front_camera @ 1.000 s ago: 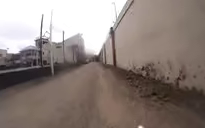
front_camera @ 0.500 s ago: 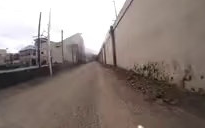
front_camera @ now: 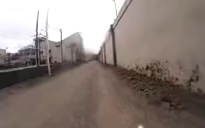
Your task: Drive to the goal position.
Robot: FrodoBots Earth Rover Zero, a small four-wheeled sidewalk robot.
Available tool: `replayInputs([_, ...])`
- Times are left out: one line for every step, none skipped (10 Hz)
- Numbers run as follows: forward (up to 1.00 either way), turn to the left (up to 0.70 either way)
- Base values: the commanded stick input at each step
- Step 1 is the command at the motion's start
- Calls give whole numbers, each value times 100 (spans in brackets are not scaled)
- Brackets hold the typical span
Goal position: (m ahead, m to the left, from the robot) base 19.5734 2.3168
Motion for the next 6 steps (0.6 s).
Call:
replayInputs([30, 0])
replayInputs([30, 0])
replayInputs([30, 0])
replayInputs([30, 0])
replayInputs([30, 0])
replayInputs([30, 0])
